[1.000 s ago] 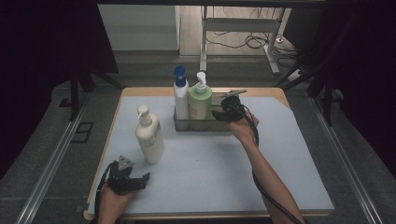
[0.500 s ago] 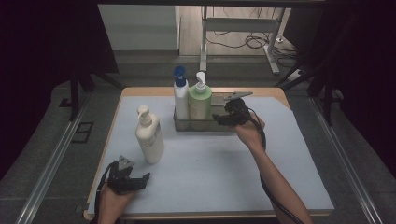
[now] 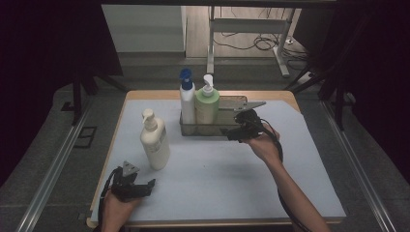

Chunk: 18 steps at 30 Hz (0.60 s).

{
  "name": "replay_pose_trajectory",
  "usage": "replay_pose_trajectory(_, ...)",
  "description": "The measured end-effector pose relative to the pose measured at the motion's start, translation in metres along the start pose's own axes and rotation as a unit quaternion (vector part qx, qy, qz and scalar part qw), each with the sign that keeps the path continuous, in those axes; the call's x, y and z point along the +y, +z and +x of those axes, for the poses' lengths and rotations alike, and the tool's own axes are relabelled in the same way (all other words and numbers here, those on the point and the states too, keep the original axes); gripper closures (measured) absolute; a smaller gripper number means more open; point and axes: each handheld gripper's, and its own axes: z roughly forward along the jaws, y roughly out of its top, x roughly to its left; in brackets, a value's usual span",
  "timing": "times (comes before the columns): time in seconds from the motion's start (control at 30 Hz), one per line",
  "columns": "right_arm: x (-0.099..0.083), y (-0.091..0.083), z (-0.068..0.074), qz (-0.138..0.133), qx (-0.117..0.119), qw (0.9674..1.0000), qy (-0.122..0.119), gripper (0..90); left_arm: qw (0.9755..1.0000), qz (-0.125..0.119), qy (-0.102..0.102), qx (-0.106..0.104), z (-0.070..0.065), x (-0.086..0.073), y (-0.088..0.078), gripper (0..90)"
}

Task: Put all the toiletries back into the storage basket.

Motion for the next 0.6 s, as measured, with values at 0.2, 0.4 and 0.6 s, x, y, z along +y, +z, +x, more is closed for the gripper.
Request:
replay_pose_trajectory(0.2, -0.005, -0.011, 0.006, -0.007, 0.009, 0.9999, -0.004, 20.4, 1.0000, 0.000, 0.000, 0.000, 0.000, 0.000, 0.000, 12.2)
replay_pose_trajectory(0.4, -0.011, -0.020, 0.011, -0.008, 0.015, 0.9998, -0.008, 15.6, 1.0000, 0.000, 0.000, 0.000, 0.000, 0.000, 0.000, 12.2)
replay_pose_trajectory(0.6, -0.021, -0.028, 0.015, -0.007, 0.008, 0.9997, -0.020, 13.0, 1.0000, 0.000, 0.000, 0.001, 0.000, 0.000, 0.000, 12.2)
